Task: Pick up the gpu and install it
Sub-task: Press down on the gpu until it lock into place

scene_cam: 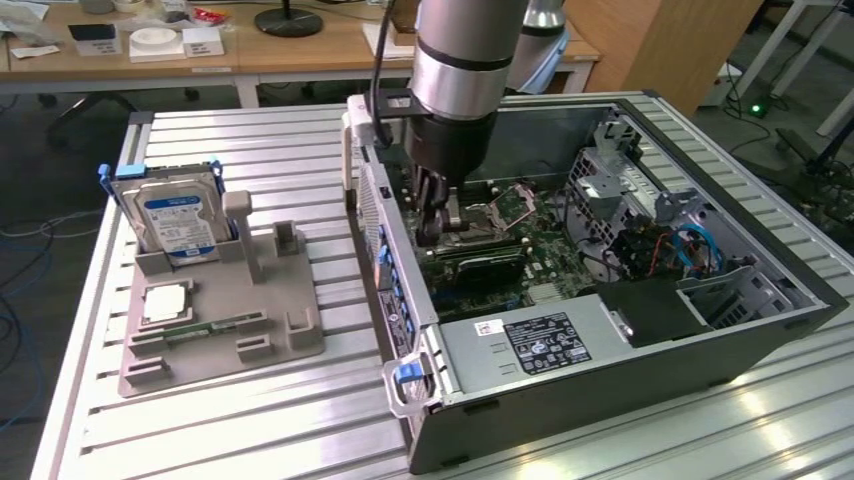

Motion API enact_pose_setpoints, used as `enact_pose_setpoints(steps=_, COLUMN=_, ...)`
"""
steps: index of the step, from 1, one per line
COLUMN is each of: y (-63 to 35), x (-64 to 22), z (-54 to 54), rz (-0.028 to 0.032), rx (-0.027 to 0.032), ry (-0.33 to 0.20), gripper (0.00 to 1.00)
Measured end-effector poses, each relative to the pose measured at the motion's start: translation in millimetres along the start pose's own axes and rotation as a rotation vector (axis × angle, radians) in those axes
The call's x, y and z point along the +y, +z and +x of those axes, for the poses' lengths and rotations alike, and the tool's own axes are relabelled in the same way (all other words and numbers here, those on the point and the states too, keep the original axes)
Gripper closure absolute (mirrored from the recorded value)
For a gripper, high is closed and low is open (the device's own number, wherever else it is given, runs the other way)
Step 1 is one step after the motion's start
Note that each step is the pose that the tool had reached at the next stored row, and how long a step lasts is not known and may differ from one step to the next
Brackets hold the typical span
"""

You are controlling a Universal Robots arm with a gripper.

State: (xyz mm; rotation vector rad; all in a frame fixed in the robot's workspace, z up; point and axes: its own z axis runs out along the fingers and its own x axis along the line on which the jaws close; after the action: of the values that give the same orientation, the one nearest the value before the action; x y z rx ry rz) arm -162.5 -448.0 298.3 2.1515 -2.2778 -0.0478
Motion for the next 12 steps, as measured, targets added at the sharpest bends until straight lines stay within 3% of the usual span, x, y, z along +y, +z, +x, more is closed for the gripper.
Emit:
enact_pose_setpoints(steps=2, y=-2.3, x=0.1, z=-0.9, rz=-0.0063, rx=0.0003, ry=0.0, gripper=0.9)
enact_pose_setpoints(steps=12, y=-2.2, x=6.8, z=-3.0, rz=-0.0109, rx=0.0007, ry=0.0, gripper=0.9)
